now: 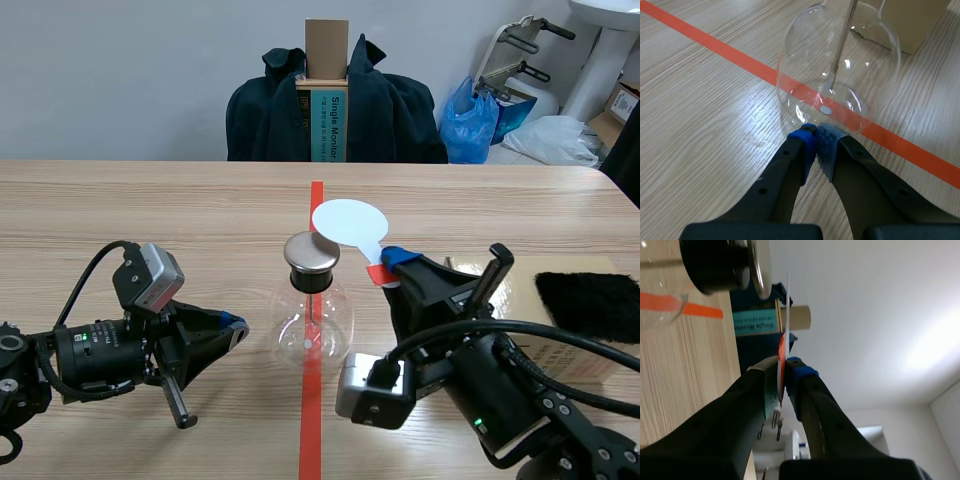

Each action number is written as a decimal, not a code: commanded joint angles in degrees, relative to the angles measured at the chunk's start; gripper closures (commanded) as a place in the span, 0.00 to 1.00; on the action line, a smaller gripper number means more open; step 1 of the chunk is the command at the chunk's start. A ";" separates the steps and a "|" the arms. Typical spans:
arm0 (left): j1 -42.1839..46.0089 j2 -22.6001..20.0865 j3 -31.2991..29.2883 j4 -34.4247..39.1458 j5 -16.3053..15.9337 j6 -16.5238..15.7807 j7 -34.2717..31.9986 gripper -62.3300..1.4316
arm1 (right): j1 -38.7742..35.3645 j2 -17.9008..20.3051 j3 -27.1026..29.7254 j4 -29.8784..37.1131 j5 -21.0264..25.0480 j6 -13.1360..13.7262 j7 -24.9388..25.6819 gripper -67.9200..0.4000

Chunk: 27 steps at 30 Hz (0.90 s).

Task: Do the electroscope experiment.
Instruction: 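Move the plate toward and away from the electroscope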

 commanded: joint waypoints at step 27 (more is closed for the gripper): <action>-0.44 0.13 -0.48 1.18 -0.57 -0.04 -0.83 0.94 | -17.14 0.15 8.81 33.27 8.50 -2.10 -15.08 0.98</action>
